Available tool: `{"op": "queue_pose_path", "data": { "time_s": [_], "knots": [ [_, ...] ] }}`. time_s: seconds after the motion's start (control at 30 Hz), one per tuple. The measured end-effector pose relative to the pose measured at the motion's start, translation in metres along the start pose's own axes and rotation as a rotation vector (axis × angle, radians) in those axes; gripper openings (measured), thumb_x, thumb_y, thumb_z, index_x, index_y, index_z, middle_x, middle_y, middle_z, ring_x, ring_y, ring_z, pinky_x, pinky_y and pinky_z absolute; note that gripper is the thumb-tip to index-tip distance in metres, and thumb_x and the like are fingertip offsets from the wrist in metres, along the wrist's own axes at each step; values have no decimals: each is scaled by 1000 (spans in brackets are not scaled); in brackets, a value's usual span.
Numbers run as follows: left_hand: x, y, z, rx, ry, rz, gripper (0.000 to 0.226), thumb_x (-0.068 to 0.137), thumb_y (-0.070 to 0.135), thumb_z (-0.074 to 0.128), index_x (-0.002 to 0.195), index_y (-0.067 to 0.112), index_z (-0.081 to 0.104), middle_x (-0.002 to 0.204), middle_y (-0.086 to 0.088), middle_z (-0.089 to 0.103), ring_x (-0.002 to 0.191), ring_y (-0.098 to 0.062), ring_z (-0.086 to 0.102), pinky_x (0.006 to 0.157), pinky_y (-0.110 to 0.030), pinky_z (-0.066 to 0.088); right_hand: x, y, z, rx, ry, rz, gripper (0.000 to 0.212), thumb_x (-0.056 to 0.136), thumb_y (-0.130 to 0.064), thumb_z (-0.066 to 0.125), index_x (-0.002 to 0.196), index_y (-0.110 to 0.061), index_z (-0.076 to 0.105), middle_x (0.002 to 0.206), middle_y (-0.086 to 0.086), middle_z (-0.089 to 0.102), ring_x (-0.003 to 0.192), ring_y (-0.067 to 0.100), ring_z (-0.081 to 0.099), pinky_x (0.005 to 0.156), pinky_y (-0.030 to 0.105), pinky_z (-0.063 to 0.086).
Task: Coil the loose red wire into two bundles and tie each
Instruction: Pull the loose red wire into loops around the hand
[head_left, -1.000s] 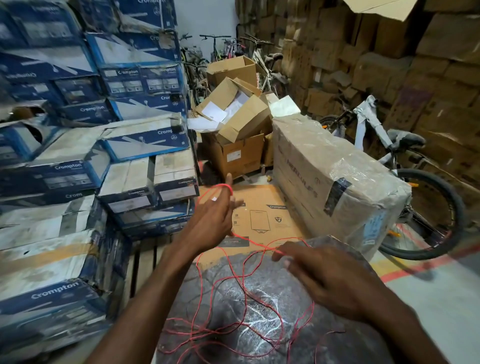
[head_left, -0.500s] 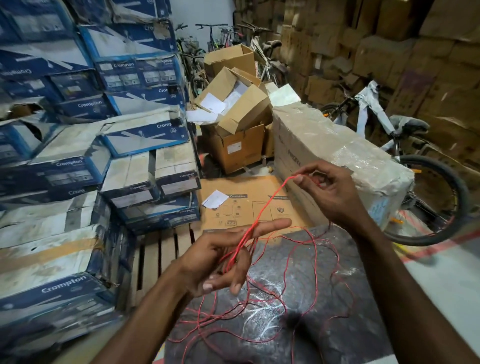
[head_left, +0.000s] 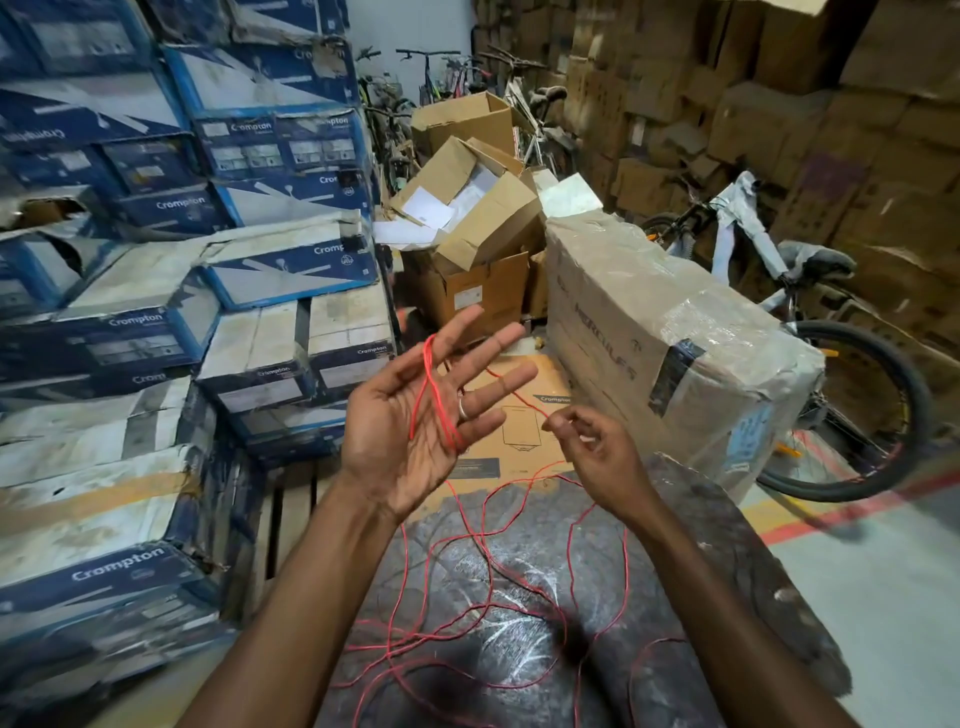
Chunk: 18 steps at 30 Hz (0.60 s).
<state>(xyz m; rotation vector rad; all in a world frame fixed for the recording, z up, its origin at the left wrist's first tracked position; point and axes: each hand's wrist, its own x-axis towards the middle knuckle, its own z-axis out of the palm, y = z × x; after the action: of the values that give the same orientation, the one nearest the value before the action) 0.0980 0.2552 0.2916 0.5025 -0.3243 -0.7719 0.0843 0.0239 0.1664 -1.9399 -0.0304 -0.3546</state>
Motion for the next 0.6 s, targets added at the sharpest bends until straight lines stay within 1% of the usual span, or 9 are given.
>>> {"op": "queue_pose_path", "data": {
  "time_s": [0.1,0.17,0.2,0.27,0.33,0.4,0.47,0.53,0.6],
  "knots": [
    [12,-1,2,134,159,62,54,108,39,23,155,15,36,150,-22,50,128,-45,57,84,-45,60,-18,5,10,-13,-78,26,23,106,-26,55,91,-18,70,72,-22,65,66,-4,58,64,26,38],
    [21,-2,2,184,246,88,55,109,44,26,152,12,37,145,-23,55,125,-46,60,86,-49,59,-32,5,18,0,-103,47,27,107,-27,53,87,-18,68,55,-20,52,52,-1,43,57,27,30],
    [25,-3,2,184,283,103,53,109,44,29,150,11,38,143,-24,56,123,-46,61,87,-51,58,-38,5,22,5,-113,61,29,107,-32,52,85,-20,67,51,-18,47,49,1,36,55,28,27],
    [32,-5,-3,161,339,134,43,108,41,37,141,14,40,144,-27,54,120,-49,62,86,-57,59,-51,1,30,-7,-157,84,38,105,-49,48,81,-25,66,48,-16,44,47,6,31,55,29,26],
    [38,-6,-10,153,399,168,42,108,37,41,143,16,37,149,-27,47,115,-49,65,84,-61,58,-62,-4,32,-62,-251,95,53,101,-66,40,77,-26,65,47,-11,41,45,7,32,55,29,29],
    [42,-5,-19,215,452,209,52,108,34,41,156,19,27,155,-23,42,110,-46,69,84,-62,58,-70,-15,29,-172,-403,105,61,100,-71,34,78,-24,66,48,-8,41,46,6,37,57,29,32],
    [43,-6,-25,375,492,226,54,109,36,36,160,29,19,159,-17,40,105,-41,72,87,-58,56,-73,-29,20,-284,-539,118,61,102,-69,30,82,-25,67,48,-11,46,47,2,42,60,29,34],
    [42,-9,-32,566,546,210,54,110,41,30,161,36,13,162,-9,36,107,-34,72,92,-50,51,-71,-39,10,-380,-616,100,57,103,-66,26,90,-28,66,54,-15,53,54,0,49,65,30,40],
    [42,-13,-40,722,614,184,55,109,45,28,160,42,8,160,0,37,116,-23,65,94,-47,45,-70,-47,2,-510,-661,2,48,104,-64,23,102,-34,61,69,-14,62,72,4,58,78,35,49]
  ]
}}
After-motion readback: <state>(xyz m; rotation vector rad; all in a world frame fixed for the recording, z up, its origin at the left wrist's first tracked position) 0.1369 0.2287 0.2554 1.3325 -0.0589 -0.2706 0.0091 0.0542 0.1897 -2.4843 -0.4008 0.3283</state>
